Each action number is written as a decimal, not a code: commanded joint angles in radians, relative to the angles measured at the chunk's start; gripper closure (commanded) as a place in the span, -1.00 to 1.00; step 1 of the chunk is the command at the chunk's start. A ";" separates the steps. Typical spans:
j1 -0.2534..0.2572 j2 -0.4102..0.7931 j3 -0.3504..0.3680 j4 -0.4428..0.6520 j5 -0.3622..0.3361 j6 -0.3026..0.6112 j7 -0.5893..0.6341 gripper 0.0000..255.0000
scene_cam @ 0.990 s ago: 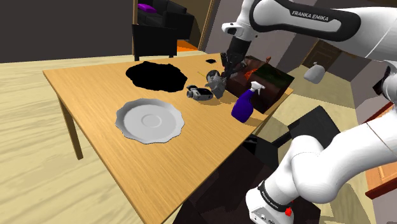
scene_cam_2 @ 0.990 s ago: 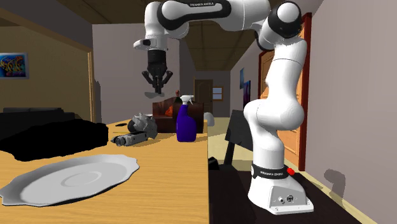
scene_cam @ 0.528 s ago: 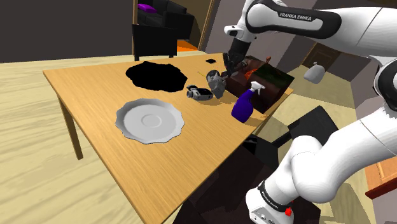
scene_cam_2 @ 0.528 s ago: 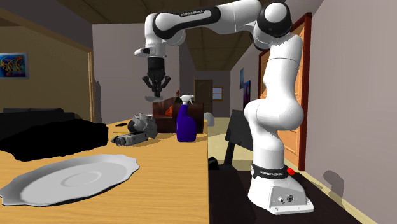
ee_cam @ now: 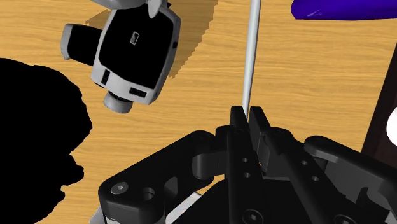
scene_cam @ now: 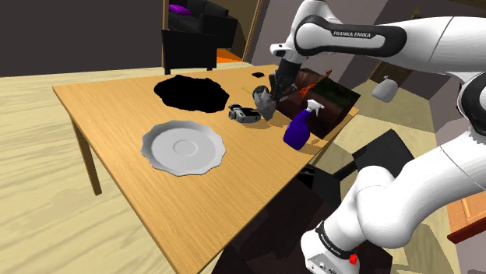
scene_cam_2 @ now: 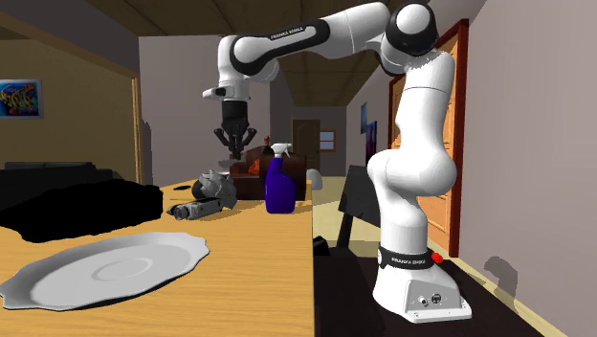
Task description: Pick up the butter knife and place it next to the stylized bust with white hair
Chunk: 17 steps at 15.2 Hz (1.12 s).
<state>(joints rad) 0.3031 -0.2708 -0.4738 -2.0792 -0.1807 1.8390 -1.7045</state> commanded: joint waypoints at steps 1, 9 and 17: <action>-0.001 0.003 -0.003 -0.027 -0.001 0.030 0.001 1.00; -0.004 0.024 -0.016 -0.117 -0.001 0.139 0.003 1.00; -0.005 0.061 -0.030 -0.193 0.005 0.251 -0.001 1.00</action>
<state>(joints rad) 0.2988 -0.2158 -0.5015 -2.2646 -0.1770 2.0759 -1.7039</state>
